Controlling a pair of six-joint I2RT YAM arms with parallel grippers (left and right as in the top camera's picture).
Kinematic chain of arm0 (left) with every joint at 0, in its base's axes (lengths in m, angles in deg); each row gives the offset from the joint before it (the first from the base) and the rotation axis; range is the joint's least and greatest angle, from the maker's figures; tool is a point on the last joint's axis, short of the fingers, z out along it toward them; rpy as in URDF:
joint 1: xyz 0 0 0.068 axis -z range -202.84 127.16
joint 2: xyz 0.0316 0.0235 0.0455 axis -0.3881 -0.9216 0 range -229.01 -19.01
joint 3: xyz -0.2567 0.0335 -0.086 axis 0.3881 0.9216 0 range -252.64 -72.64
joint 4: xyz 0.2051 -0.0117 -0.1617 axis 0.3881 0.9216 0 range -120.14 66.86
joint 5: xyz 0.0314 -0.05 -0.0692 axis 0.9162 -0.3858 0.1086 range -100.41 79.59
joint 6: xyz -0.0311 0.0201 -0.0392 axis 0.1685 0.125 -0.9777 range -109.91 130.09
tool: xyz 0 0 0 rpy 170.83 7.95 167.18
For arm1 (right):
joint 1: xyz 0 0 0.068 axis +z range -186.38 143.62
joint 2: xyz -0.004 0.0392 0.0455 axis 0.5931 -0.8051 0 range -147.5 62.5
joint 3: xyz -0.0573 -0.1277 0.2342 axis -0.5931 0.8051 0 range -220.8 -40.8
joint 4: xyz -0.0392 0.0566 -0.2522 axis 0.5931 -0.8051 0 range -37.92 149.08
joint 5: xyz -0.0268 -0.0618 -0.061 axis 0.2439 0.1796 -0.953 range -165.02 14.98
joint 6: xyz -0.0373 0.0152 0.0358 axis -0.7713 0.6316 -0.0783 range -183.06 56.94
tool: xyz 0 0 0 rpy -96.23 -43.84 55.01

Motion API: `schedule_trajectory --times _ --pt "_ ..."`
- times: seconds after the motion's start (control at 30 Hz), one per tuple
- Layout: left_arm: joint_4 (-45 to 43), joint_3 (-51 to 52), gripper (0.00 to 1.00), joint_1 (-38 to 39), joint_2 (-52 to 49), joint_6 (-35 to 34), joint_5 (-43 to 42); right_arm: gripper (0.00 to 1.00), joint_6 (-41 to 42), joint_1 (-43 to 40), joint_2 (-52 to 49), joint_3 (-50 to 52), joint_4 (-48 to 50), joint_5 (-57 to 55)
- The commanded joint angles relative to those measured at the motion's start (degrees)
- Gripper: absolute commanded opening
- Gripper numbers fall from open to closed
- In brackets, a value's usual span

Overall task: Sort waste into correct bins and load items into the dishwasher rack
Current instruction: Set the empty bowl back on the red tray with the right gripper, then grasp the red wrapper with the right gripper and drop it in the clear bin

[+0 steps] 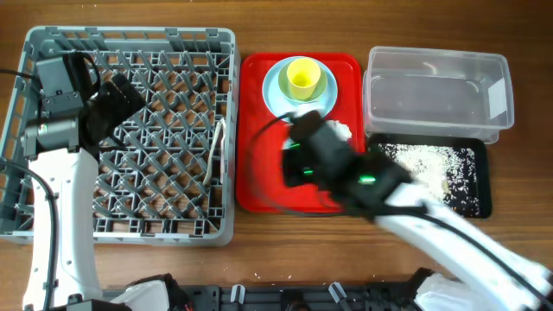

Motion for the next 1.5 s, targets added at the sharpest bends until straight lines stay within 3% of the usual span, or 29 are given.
schedule_trajectory --times 0.0,0.1,0.13,0.2,0.27,0.37,0.47,0.57,0.63,0.7,0.93,1.03,1.13,1.17,1.23,1.3,1.4,1.47 --pt "-0.15 -0.37 1.0 -0.24 0.0 -0.52 -0.04 0.05 -5.35 5.6 -12.44 0.72 7.63 -5.03" --pt "-0.15 -0.37 1.0 -0.24 0.0 -0.52 -0.07 0.06 -6.86 5.68 -18.14 0.72 12.92 0.24" --pt "-0.13 -0.37 1.0 -0.24 0.0 -0.52 -0.07 0.18 -6.93 5.68 -17.97 0.68 13.6 0.28" --pt "-0.13 -0.37 1.0 -0.24 0.0 -0.52 -0.04 0.57 -9.84 5.51 -15.93 -0.46 11.85 1.99" --pt "-0.15 -0.37 1.0 -0.24 0.0 -0.52 -0.07 0.78 -11.47 3.76 -10.51 -2.03 6.58 1.97" --pt "-0.15 -0.37 1.0 -0.24 0.0 -0.52 -0.04 0.77 -12.13 -3.41 -2.54 -2.01 -8.35 -1.14" --pt "-0.13 -0.37 1.0 -0.24 0.0 -0.52 -0.07 0.77 -12.41 -11.74 -2.38 0.17 -16.79 -0.39" --pt "-0.13 -0.37 1.0 -0.24 0.0 -0.52 -0.07 0.77 -13.64 -15.78 -2.89 6.78 -13.16 -1.16" --pt "-0.13 -0.37 1.0 -0.24 0.0 -0.52 -0.07 0.75 -13.42 -17.77 -3.61 13.29 -5.57 -1.07" --pt "-0.15 -0.37 1.0 -0.24 0.0 -0.52 -0.07 0.65 -11.41 -18.12 -4.59 18.36 2.08 -0.81" --pt "-0.13 -0.37 1.0 -0.24 0.0 -0.52 -0.04 0.51 -10.86 -18.12 -8.5 23.78 15.08 -2.14" --pt "-0.13 -0.37 1.0 -0.24 0.0 -0.52 -0.07 0.38 -10.69 -18.12 -11.43 23.8 15.37 -2.64" --pt "-0.13 -0.37 1.0 -0.24 0.0 -0.52 -0.07 0.37 -10.73 -18.12 -13.53 23.8 15.96 -2.86" --pt "-0.13 -0.37 1.0 -0.24 0.0 -0.52 -0.04 0.32 -10.67 -18.12 -14.34 23.8 16.72 -2.78" --pt "-0.13 -0.37 1.0 -0.24 0.0 -0.52 -0.04 0.04 -10.67 -18.12 -14.8 23.76 16.85 -2.36" --pt "-0.13 -0.37 1.0 -0.24 0.0 -0.52 -0.07 0.04 -10.71 -18.12 -13.84 21.59 13.55 -2.36" --pt "-0.15 -0.37 1.0 -0.24 0.0 -0.52 -0.04 0.04 -10.91 -18.12 -5.29 8.02 -2.21 -2.47" --pt "-0.13 -0.37 1.0 -0.24 0.0 -0.52 -0.07 0.04 -11.13 -18.14 1.27 1.51 -5.22 -4.5"
